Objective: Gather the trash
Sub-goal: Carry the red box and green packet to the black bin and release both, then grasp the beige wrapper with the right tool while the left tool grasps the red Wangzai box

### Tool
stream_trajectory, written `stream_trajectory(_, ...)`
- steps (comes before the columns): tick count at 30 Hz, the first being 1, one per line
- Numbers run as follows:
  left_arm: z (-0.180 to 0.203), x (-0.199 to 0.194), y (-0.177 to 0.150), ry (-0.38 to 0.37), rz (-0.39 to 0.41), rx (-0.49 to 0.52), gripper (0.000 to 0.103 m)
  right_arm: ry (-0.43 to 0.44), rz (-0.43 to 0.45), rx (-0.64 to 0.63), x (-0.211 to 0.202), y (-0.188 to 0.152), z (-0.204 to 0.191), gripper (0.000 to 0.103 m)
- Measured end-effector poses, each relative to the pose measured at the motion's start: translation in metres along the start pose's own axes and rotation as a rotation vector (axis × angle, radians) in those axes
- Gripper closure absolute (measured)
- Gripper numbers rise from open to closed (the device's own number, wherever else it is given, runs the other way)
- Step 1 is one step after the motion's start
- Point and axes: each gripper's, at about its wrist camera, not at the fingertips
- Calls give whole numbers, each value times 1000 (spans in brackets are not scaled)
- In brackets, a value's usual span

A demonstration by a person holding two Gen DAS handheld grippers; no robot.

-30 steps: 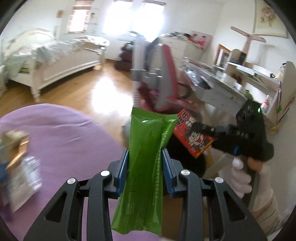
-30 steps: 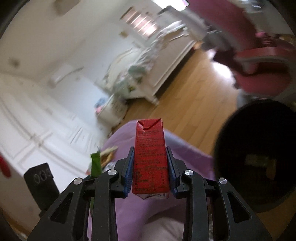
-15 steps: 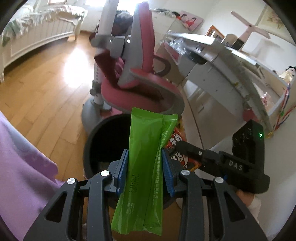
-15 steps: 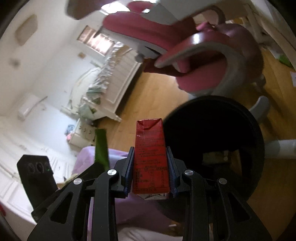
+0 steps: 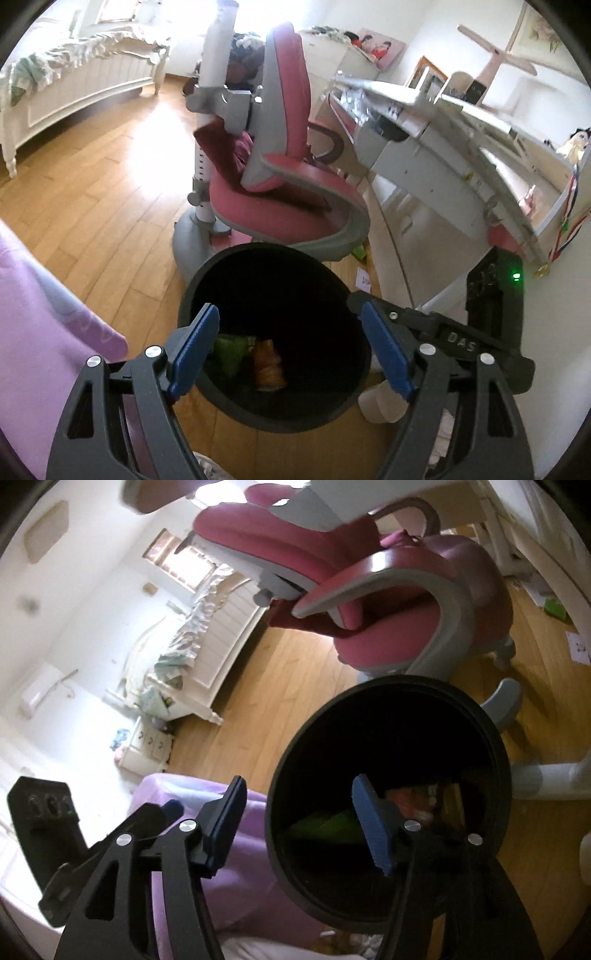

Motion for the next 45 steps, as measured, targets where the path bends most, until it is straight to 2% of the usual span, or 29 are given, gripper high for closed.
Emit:
stream_trajectory(3, 0, -25, -4, 0, 43, -8, 16, 20, -8, -38, 2, -3, -20, 42)
stream_trajectory(4, -2, -40, -7, 3, 74, -12, 14, 31, -14, -54, 3, -4, -29, 38)
stream_trajectory(5, -4, -49, -9, 5, 90, -16, 14, 41, -20, -75, 4, -6, -39, 32)
stream_trajectory(10, -30, -114, -28, 49, 197, -57, 14, 112, -74, -217, 16, -22, -110, 31)
stream_trajectory(16, -80, -197, -62, 197, 335, -97, 14, 197, -156, -398, 42, -51, -208, 31)
stream_trajectory(20, -118, -244, -88, 320, 380, -94, 14, 260, -215, -488, 67, -75, -270, 31)
stream_trajectory(22, -139, -267, -102, 388, 398, -62, 14, 287, -248, -520, 80, -86, -297, 31)
stream_trajectory(25, -171, -294, -114, 497, 388, 6, 7, 315, -276, -560, 96, -98, -329, 31)
stream_trajectory(28, -199, -311, -117, 545, 338, 92, 7, 331, -291, -602, 112, -109, -359, 32)
stream_trajectory(33, -232, -311, -109, 531, 228, 195, 7, 333, -307, -651, 142, -114, -393, 36)
stream_trajectory(39, -249, -303, -111, 479, 158, 275, 5, 294, -341, -704, 187, -123, -420, 42)
stream_trajectory(42, -255, -294, -104, 469, 118, 326, 6, 281, -347, -728, 204, -127, -426, 53)
stream_trajectory(44, -256, -289, -105, 459, 93, 347, 6, 262, -348, -747, 211, -129, -427, 72)
stream_trajectory(45, -258, -286, -103, 456, 74, 351, 6, 261, -349, -743, 212, -128, -426, 75)
Point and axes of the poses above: each gripper's, at about its wrist camera, not at the fingertips, and x roughly the way its jaws point, z to its right, y to its top, and after that the axes turned 6 degrees about -x, right-handed
